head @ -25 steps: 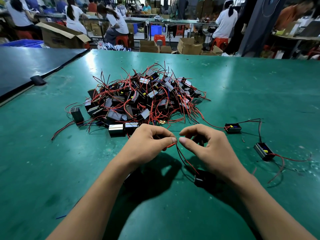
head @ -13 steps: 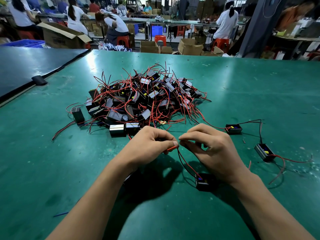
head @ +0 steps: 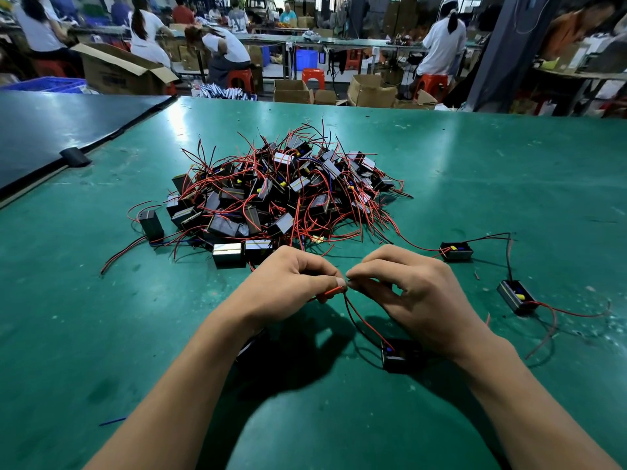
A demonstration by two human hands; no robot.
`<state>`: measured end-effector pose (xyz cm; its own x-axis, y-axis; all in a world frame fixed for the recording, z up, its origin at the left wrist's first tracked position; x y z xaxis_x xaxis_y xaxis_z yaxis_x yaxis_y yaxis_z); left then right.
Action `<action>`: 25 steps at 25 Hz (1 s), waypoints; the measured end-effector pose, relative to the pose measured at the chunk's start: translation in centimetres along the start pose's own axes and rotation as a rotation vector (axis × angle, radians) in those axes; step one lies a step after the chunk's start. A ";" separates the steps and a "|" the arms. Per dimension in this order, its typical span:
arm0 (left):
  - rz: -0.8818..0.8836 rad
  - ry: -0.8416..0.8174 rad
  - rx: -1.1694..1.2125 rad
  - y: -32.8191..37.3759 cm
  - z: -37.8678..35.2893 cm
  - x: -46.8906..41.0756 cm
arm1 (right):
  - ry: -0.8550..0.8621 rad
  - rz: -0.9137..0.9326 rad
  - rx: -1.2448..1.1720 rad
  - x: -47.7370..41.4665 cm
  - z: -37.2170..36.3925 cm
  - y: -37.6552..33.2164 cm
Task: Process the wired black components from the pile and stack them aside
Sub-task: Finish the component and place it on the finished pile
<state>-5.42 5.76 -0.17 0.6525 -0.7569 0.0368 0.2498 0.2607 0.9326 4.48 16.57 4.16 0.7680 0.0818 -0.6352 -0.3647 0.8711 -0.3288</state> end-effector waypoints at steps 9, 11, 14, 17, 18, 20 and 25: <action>-0.017 -0.065 0.016 -0.3 -0.2 -0.1 | -0.051 0.010 0.003 -0.2 -0.1 -0.7; -0.017 -0.090 0.044 -0.3 -0.3 -0.1 | -0.064 0.014 0.000 -0.2 -0.2 -0.8; -0.018 -0.134 0.046 -0.5 -0.6 -0.1 | -0.075 0.002 -0.007 -0.2 -0.5 -0.9; -0.016 -0.125 0.030 -0.7 -0.5 -0.1 | -0.095 -0.059 -0.032 -0.1 -0.7 -0.4; -0.020 -0.102 0.021 -0.8 -0.4 -0.2 | -0.103 -0.082 -0.024 -0.1 -0.8 -0.3; -0.044 -0.044 0.001 -0.5 -0.2 -0.2 | -0.095 -0.169 -0.032 0.1 -1.0 0.3; -0.076 0.050 0.018 0.2 -0.6 -0.2 | -0.059 -0.499 -0.286 0.7 -1.9 2.8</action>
<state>-5.03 6.34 -0.21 0.6675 -0.7429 -0.0516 0.2868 0.1925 0.9384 2.98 18.10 1.51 0.9085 -0.2717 -0.3174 -0.0724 0.6459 -0.7600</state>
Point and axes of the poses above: each hand's wrist, its own x-axis away from the middle knuckle, its own z-axis out of the back of the hand, y = z × x, the point moved 9 cm from there along -x, towards the middle knuckle
